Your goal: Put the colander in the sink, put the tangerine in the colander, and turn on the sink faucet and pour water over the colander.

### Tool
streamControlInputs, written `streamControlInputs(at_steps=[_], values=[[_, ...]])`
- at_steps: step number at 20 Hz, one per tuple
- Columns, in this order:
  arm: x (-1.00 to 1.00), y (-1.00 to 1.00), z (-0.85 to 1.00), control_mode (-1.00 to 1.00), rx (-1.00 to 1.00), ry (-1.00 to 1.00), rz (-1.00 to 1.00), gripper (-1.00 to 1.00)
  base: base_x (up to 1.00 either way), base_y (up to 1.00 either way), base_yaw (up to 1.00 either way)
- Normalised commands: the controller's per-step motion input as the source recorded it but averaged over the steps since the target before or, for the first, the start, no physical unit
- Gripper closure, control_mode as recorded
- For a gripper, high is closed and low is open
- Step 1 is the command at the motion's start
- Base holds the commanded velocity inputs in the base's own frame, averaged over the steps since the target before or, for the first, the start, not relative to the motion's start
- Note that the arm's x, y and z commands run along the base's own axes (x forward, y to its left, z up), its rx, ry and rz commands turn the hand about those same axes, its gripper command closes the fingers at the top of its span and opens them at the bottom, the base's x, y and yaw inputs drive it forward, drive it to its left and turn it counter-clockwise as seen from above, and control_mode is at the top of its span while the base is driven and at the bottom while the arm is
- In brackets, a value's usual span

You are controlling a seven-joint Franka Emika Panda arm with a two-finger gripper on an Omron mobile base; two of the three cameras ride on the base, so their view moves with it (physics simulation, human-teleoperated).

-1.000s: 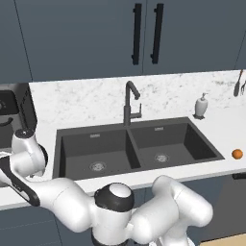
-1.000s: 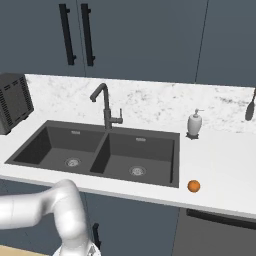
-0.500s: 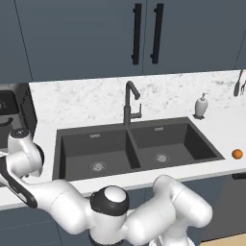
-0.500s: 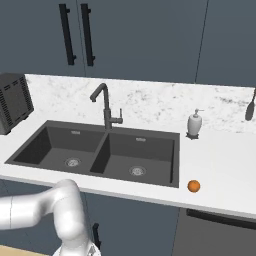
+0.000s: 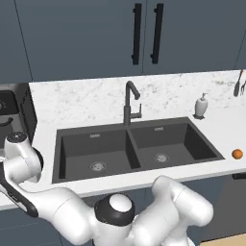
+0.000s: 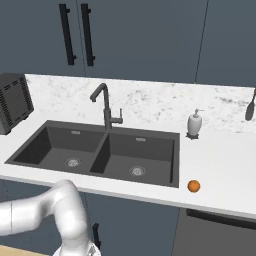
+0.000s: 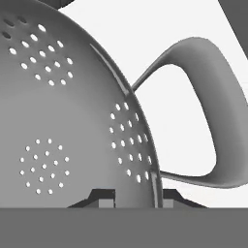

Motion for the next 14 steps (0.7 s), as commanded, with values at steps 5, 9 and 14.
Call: streamControlInputs(at_steps=[5,9,14], values=[[-0.96,-0.82,0.54,-1.00,0.31,-0.08,-0.25,1.00,0.00,0.00,0.00],[-0.65,-1.00,0.56,-1.00,0.19,0.00,-0.37,1.00,0.00,0.00,0.00],[-0.34,-1.00,0.35,-1.00,0.05,0.03,-0.50,1.00,0.00,0.00,0.00]])
